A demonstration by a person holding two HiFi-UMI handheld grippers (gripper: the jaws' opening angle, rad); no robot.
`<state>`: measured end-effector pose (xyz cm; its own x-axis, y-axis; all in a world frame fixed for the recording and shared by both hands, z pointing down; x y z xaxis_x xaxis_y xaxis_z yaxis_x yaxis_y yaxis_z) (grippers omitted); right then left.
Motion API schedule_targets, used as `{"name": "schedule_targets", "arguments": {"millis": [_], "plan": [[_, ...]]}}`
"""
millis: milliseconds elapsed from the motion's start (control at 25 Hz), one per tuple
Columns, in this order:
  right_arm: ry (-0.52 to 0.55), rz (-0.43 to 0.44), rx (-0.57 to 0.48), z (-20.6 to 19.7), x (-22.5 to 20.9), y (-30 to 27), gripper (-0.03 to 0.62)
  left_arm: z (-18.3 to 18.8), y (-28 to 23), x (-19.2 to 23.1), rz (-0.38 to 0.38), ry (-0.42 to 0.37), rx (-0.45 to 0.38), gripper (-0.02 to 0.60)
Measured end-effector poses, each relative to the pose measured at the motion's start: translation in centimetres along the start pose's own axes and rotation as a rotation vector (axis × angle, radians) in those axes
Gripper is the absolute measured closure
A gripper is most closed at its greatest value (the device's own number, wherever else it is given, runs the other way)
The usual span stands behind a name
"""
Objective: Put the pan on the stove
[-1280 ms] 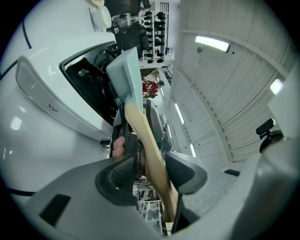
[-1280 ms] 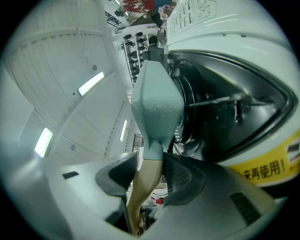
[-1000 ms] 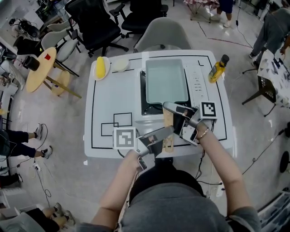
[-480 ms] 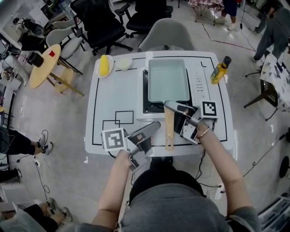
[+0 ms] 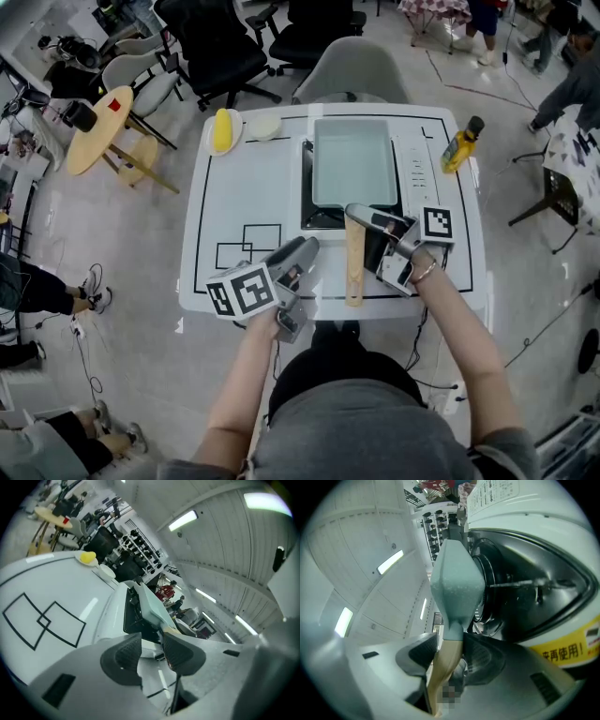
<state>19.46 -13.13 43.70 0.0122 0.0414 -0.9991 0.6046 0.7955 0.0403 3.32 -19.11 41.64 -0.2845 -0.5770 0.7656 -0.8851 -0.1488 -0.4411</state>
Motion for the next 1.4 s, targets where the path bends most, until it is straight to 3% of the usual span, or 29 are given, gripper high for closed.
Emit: {"name": "schedule_targets", "arguments": {"millis": [240,600,920,1400], "plan": [[0.001,0.002,-0.005,-0.1,0.2,0.0,0.418,0.9,1.1,0.9,0.245,-0.180,-0.056,0.522],[-0.001,0.006,-0.006,-0.1,0.2,0.1,0.418,1.5,1.1,1.2,0.390,-0.312,-0.086,0.571],[-0.002,0.017,0.000,0.0,0.2,0.0,0.425,1.8,1.3,1.1,0.371,-0.323,-0.091,0.575],[-0.047,0.080,0.002,-0.1,0.5,0.5,0.370,2.2,1.3,1.1,0.344,-0.314,-0.080,0.575]]}}
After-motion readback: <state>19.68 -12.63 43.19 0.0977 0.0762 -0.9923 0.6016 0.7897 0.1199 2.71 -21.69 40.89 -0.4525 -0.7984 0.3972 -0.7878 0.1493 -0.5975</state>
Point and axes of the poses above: the fingertips, and each gripper's own axes: y backward along the fingers, x to its left, z out of its top, the point moved 5 cm from there along y, backward along the fingers, and after that the axes turned 14 degrees about x, right-handed, at the moved point
